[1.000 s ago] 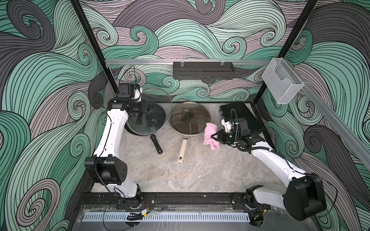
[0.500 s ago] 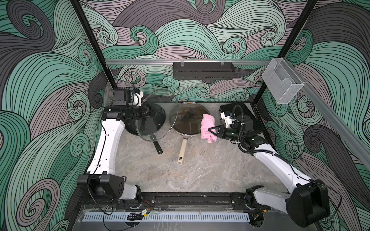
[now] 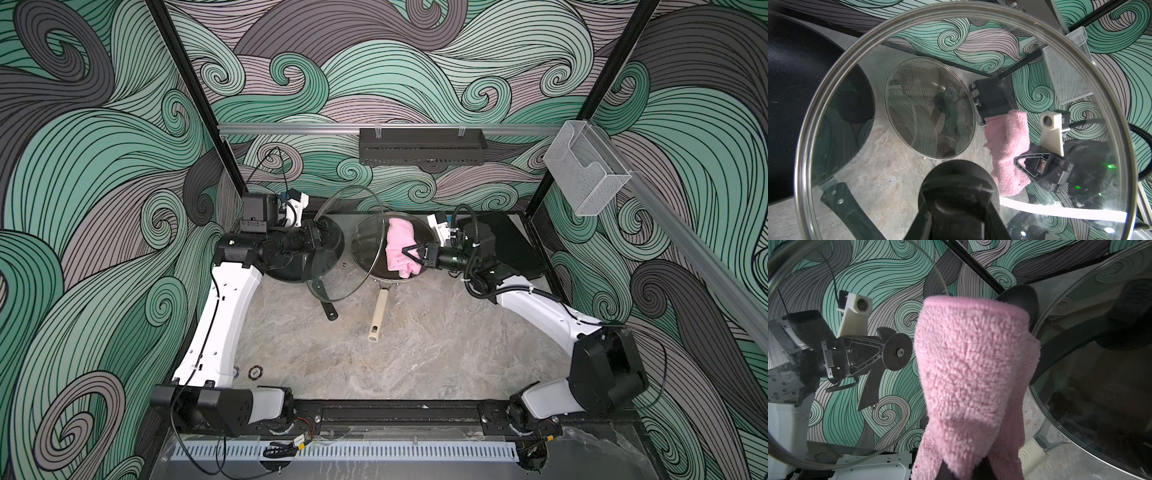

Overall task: Wipe the pot lid with a cloth
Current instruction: Wipe the pot lid.

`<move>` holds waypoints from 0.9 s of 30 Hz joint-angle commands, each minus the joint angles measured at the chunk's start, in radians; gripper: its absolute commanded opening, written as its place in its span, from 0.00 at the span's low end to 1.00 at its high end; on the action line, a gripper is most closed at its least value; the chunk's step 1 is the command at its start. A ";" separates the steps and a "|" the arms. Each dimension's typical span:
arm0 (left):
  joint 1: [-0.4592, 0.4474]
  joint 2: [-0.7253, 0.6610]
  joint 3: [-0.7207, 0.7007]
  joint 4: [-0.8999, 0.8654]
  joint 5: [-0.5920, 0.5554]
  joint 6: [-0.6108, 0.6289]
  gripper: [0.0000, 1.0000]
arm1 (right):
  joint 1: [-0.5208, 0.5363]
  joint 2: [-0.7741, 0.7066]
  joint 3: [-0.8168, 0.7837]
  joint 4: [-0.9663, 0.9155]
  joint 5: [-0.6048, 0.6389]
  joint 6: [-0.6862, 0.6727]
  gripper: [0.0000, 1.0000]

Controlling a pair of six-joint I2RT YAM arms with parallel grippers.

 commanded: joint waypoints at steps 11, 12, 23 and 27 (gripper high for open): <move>-0.052 -0.077 -0.038 0.223 0.025 -0.110 0.00 | 0.078 0.089 0.130 0.305 -0.067 0.158 0.00; -0.053 -0.075 -0.043 0.231 0.022 -0.118 0.00 | 0.078 0.060 0.117 0.283 -0.064 0.144 0.00; -0.104 -0.053 -0.024 0.252 0.026 -0.124 0.00 | 0.077 -0.059 0.088 0.148 -0.040 0.033 0.00; -0.135 -0.042 -0.009 0.261 0.043 -0.136 0.00 | 0.075 0.029 0.164 0.166 -0.052 0.024 0.00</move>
